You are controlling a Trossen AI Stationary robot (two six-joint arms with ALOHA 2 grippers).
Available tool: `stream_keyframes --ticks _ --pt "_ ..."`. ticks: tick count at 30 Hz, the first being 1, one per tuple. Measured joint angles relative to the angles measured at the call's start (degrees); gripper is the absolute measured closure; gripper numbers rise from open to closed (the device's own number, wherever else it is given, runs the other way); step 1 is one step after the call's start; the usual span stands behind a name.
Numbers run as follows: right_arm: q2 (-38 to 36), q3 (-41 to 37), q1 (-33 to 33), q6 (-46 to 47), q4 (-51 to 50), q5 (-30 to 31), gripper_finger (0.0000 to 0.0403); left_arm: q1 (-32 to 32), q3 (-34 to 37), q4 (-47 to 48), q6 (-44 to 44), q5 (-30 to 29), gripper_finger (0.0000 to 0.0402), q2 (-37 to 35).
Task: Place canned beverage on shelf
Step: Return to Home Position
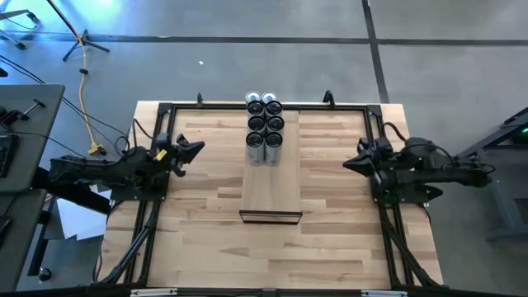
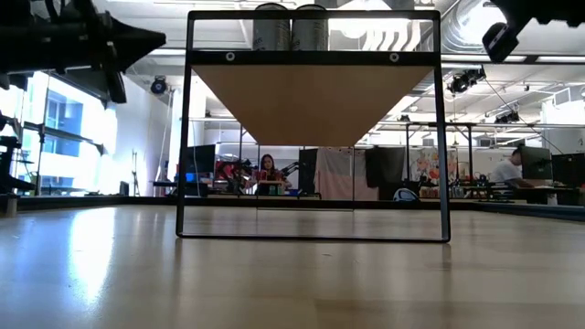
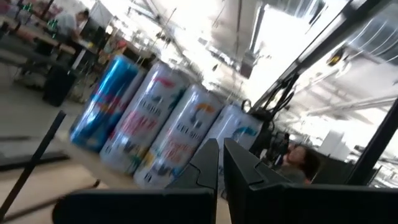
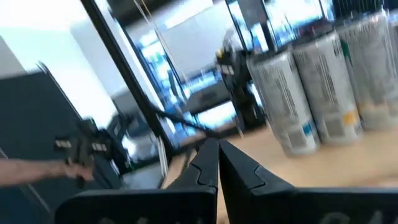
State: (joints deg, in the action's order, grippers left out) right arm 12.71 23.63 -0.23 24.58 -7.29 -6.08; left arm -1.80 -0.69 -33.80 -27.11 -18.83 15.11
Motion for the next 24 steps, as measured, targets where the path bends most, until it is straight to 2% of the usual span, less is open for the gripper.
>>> stream_keyframes --ticks 5,9,18,24 --pt "-3.34 -9.66 0.00 0.04 14.93 -0.04 0.0403 0.00 0.00 3.87 -4.43 0.72 0.0401 0.02" --pt "-3.99 -14.98 0.00 0.11 21.12 0.12 0.0403 0.00 0.00 6.28 -3.62 0.72 0.0401 0.04" --pt "-4.14 -23.07 0.00 0.30 28.89 1.66 0.0403 0.00 0.00 11.06 -0.79 0.70 0.0400 0.09" --pt "-4.13 -23.05 0.00 -5.74 24.49 6.24 0.0403 0.02 0.00 13.07 -0.77 0.66 0.0400 0.07"
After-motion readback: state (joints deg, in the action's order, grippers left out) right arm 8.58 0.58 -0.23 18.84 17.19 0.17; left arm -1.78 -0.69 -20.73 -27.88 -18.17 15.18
